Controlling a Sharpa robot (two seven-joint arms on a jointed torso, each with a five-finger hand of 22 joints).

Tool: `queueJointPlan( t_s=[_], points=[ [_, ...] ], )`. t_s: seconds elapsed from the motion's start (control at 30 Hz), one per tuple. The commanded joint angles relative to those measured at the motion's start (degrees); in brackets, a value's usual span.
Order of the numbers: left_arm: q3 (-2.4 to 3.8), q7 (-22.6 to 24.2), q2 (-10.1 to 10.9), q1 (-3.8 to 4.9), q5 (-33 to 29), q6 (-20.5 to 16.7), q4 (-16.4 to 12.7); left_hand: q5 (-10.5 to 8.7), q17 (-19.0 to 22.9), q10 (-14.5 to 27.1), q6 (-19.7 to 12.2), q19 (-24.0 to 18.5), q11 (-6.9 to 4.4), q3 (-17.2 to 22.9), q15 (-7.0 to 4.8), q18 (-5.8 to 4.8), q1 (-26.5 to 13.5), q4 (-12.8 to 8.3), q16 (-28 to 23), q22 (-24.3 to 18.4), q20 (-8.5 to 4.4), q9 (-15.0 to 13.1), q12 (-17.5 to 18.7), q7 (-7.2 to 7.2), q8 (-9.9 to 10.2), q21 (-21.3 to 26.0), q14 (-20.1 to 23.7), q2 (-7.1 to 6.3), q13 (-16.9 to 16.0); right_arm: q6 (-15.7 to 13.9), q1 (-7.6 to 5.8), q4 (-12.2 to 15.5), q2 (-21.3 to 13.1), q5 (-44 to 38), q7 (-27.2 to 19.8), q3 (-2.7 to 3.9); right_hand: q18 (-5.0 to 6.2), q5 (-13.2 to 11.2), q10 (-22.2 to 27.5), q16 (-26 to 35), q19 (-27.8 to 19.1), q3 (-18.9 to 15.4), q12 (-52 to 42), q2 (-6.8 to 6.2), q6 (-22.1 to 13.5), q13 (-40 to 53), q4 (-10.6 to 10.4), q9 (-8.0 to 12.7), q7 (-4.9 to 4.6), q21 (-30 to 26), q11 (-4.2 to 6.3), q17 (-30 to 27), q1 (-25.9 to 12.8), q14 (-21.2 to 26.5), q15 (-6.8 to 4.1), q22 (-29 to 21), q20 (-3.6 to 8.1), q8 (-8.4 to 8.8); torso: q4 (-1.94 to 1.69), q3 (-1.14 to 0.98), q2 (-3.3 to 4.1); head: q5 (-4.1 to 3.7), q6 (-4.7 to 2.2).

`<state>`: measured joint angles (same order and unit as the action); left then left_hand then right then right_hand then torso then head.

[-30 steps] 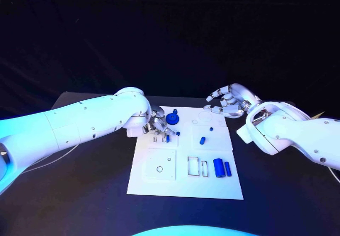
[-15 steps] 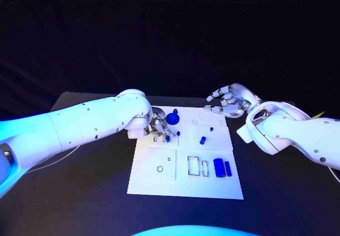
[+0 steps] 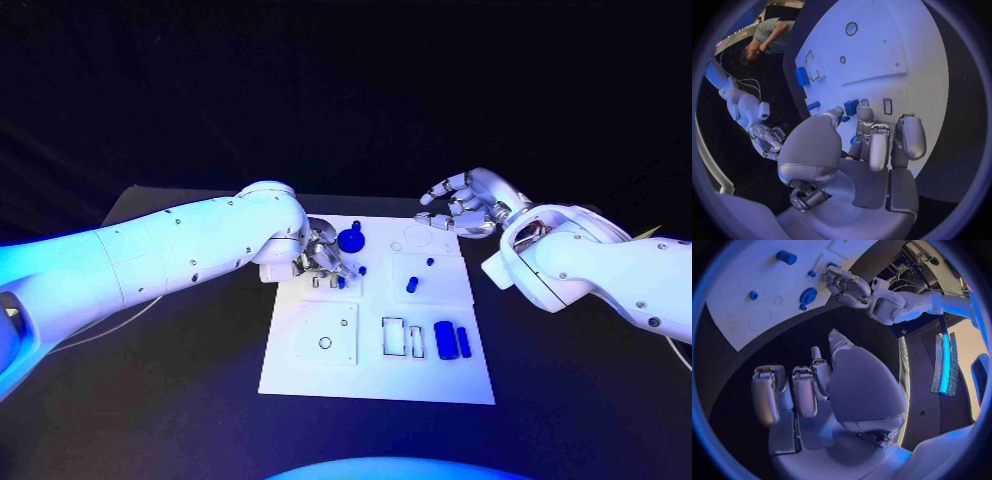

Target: Assemble the parts on the task board

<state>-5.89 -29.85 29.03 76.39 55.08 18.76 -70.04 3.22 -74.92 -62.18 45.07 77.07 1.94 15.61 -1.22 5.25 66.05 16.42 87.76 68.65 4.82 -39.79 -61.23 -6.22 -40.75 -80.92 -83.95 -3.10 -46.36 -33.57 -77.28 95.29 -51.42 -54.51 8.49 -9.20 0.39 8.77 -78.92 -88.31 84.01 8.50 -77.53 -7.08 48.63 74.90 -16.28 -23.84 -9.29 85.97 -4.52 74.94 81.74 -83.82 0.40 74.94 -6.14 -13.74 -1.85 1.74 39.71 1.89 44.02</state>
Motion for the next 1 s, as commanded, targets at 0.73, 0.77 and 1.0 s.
queueJointPlan(
  t_s=[0.73, 0.77, 1.0],
  points=[
    [0.04, 0.14, 0.67, -0.03, -4.34, -1.26, -1.04, -0.07, -12.13, -0.75, -0.14, 0.45, -0.99, 6.75, -1.05, -0.87, 7.29, -0.97, 0.44, 0.44, -0.85, -4.41, -0.48, 1.35, -1.48, -0.38, -4.55, 1.26, -0.46, 1.48, 0.18, -0.84, 0.50, -0.24, 0.29, -0.01, 0.67, 0.23, -0.12, 0.28, 4.25, 0.28, 0.00, 0.49, -0.29, 3.95, 0.01, -0.12, -0.04, -0.15, 0.09, 11.04, -0.30, -5.14, -0.37, 12.38, 0.31, -0.34, -0.04, 0.00, 0.03, -0.08, 0.30],
    [0.04, 0.15, 0.72, -0.03, -4.87, -1.44, -1.05, -0.06, -12.11, -0.85, -0.17, 0.48, -1.05, 7.33, -1.09, -0.88, 7.56, -1.08, 0.42, 0.50, -0.90, -4.80, -0.57, 1.40, -1.64, -0.39, -4.54, 1.17, -0.60, 1.52, 0.20, -0.90, 0.53, -0.24, 0.30, -0.01, 0.67, 0.23, -0.12, 0.28, 4.25, 0.28, 0.00, 0.49, -0.29, 3.95, 0.01, -0.12, -0.04, -0.15, 0.09, 11.04, -0.30, -5.14, -0.37, 12.38, 0.31, -0.34, -0.01, -0.02, 0.01, -0.05, 0.35],
    [0.20, 0.20, 1.56, -0.03, -7.68, -2.91, -1.56, -0.08, -12.57, -1.85, -0.20, 0.76, -1.40, 10.73, -1.40, -0.97, 8.65, -2.02, 0.70, 0.95, -1.15, -7.08, -1.61, 1.82, -2.85, -0.57, -4.78, 0.48, -1.90, 1.72, 0.45, -1.36, 0.85, -0.24, 0.37, -0.03, 0.69, 0.23, -0.09, 0.29, 4.21, 0.32, 0.04, 0.51, -0.33, 3.90, 0.02, -0.13, -0.04, -0.25, 0.09, 11.04, -0.31, -5.14, -0.37, 12.31, 0.31, -0.41, -0.06, -0.11, 0.01, 0.17, 0.50]
  ],
)
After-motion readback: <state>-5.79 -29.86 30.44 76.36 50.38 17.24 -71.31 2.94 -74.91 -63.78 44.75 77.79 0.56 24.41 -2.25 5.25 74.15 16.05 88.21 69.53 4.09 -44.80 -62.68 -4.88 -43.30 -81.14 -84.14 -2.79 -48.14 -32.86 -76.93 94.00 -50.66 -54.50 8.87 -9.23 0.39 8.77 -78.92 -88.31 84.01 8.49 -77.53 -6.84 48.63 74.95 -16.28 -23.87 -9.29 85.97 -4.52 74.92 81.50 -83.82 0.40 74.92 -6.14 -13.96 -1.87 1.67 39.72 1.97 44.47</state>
